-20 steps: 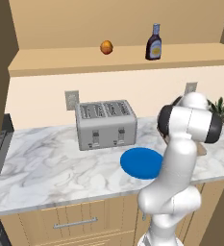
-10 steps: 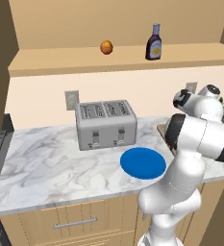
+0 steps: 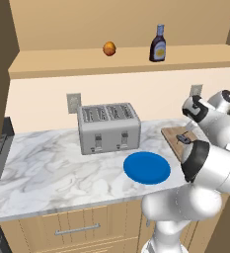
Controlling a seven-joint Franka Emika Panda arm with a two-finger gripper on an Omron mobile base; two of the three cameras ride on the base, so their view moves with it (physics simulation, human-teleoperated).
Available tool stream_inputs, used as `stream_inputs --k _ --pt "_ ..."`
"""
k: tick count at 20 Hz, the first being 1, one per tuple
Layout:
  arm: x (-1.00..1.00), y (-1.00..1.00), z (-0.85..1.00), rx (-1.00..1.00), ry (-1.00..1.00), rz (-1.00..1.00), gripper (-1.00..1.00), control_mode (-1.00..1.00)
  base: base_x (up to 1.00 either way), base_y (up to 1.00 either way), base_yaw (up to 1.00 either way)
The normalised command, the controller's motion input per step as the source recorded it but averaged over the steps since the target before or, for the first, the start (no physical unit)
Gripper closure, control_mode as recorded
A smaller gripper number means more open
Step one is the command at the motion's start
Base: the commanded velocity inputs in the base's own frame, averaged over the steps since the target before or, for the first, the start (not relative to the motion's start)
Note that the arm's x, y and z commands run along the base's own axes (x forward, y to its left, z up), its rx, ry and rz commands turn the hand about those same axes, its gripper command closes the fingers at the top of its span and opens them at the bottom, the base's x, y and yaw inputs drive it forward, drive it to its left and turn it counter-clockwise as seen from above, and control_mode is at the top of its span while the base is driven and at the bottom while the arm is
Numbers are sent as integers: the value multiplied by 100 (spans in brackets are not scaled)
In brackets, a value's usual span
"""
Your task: Pick the fish from the plate and place it on the cutting board. Then pick the condiment bottle from the cabinet and place it next to the cutting board.
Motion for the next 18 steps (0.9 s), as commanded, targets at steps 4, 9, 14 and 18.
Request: stream_inputs --k 4,9,14,18 --pt "-40 21 27 0 -9 0 -100 -100 0 0 0" --pt "-29 22 35 0 -4 0 -100 -100 0 0 0" --pt "-26 10 34 12 0 -1 -100 -100 0 0 0" --pt "-28 7 29 18 0 -5 -100 -100 0 0 0"
